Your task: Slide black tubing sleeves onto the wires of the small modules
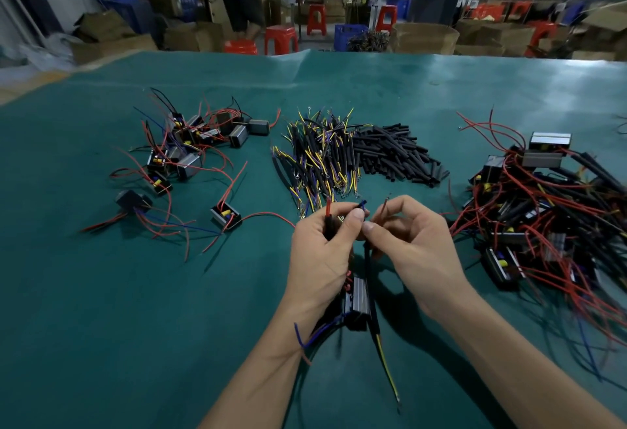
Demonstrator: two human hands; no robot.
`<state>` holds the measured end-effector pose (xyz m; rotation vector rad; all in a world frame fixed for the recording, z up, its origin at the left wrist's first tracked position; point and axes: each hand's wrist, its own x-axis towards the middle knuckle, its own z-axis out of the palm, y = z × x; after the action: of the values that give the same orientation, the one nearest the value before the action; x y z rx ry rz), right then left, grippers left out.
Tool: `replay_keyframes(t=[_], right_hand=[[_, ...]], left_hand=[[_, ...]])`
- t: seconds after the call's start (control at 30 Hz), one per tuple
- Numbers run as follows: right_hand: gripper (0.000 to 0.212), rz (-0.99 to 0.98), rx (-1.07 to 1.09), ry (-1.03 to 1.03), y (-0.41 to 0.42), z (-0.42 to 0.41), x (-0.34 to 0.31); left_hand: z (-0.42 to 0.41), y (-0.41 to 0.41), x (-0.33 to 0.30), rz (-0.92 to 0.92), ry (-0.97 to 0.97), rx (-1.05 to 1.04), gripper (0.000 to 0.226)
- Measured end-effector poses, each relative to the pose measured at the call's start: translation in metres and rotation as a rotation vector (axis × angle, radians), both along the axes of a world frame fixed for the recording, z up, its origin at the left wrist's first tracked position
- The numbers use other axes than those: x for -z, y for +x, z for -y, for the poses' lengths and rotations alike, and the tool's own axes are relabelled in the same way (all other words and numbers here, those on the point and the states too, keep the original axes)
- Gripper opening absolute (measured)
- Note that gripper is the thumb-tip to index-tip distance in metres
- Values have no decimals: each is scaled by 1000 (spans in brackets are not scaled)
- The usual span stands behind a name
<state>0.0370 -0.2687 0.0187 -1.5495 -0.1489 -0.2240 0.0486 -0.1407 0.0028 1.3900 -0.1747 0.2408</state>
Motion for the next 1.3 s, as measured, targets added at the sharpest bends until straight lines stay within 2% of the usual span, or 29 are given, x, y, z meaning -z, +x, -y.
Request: replay_keyframes(t=[0.27,0.37,0.43,0.57,0.67,0.87,1.0,1.13,1.3], right_hand=[[29,3,66,-118,-3,3,-7],[31,94,163,-280,-2,8,-11],[24,166,213,-383,-1,10,-13],[24,203,267,-394,0,13,-10],[27,202,302,-424,0,15,-8],[31,228,291,-731,-2,16,-8],[25,236,294,-732,-2,20,-11],[9,223,234,-620,0,23,-17],[14,281,226,-620,0,25,-18]], left_hand=[[0,-3,-3,45,73,1,23],[0,-4,-2,47,174,3,17],[1,-5,-2,47,203,-2,16],[1,-7,-3,71,277,-46,23],[-1,-6,-3,39,225,-76,25],[1,-7,-6,19,194,-49,22],[1,-5,-3,48,264,-54,28],[0,-6,1,75,305,-30,16],[0,-4,3,90,304,-20,12]])
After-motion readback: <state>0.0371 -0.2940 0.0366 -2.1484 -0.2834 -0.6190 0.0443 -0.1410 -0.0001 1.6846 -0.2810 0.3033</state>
